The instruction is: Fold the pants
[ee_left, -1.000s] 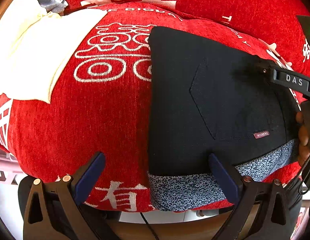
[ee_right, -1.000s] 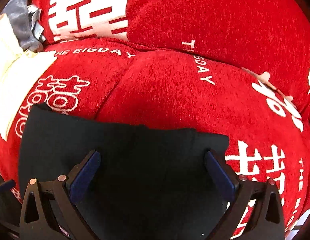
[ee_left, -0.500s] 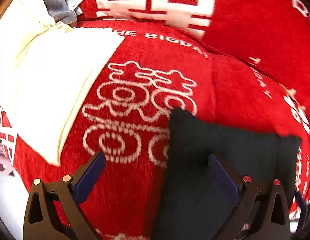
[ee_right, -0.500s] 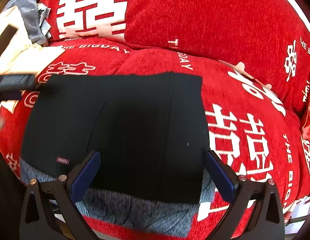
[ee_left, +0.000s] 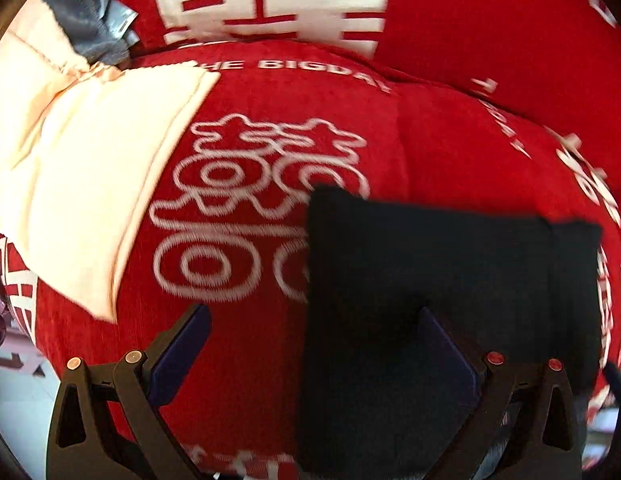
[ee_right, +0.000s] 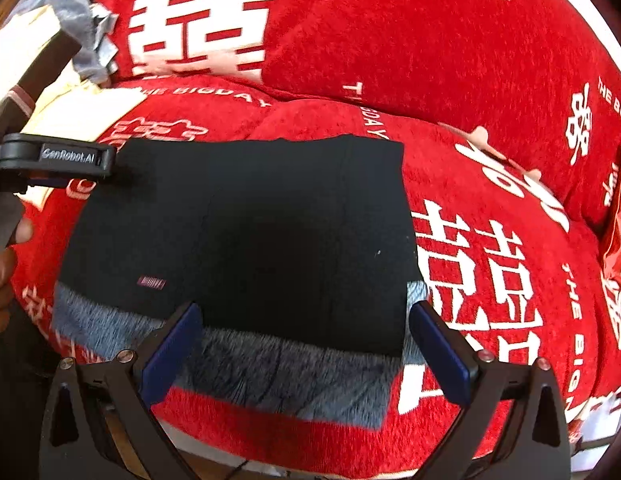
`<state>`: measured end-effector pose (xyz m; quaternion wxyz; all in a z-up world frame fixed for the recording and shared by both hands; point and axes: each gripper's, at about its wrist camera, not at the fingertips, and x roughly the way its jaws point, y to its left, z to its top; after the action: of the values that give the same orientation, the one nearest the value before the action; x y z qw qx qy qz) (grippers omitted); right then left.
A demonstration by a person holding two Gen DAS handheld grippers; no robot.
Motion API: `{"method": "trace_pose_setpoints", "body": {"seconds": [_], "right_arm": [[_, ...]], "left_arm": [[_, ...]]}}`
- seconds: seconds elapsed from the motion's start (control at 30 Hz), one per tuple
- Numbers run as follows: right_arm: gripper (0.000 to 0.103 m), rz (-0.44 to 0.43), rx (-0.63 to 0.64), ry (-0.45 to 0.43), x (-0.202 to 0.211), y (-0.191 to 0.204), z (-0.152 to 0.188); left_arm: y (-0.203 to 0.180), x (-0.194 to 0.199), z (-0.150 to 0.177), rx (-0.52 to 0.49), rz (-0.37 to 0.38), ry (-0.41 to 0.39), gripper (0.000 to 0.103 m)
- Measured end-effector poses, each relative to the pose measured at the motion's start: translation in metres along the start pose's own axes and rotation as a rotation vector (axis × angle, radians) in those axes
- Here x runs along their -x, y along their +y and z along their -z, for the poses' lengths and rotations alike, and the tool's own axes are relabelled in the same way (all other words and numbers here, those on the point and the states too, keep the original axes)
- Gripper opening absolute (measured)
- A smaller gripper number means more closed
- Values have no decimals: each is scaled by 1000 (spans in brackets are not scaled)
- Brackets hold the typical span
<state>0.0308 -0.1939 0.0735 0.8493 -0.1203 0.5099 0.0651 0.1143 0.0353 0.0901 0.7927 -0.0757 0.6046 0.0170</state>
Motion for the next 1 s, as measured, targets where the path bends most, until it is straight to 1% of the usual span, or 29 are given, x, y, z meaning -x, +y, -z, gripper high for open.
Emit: {"method": "trace_pose_setpoints", "body": {"seconds": [0.13,0.23,0.33,0.47,0.57,0.73,0.9,1.0], "right_arm": [[103,33,8,31,1,0,5],[103,39,-38,54,0,-9,7],[103,44,-67,56,3,-15,11],[103,55,-82,47,10,-19,16],[103,65,-79,38,13,-19,16],[103,53,-83,39,15,-17,16],[103,54,-84,42,14,-14,17],[103,59,-80,40,14,-13,17]], "left_arm": [[-15,14,31,-29,39,2,103],[-25,21,45,-50,33,-8,103],[-32,27,55,-69,26,-17,103],[-33,39,65,-65,46,-47,103],[-38,48,73,-63,32,-73,103],[-45,51,82,-105,27,-83,103],[-43,58,90,-92,26,-123,103],[-43,56,93,-103,13,-117,103]]}}
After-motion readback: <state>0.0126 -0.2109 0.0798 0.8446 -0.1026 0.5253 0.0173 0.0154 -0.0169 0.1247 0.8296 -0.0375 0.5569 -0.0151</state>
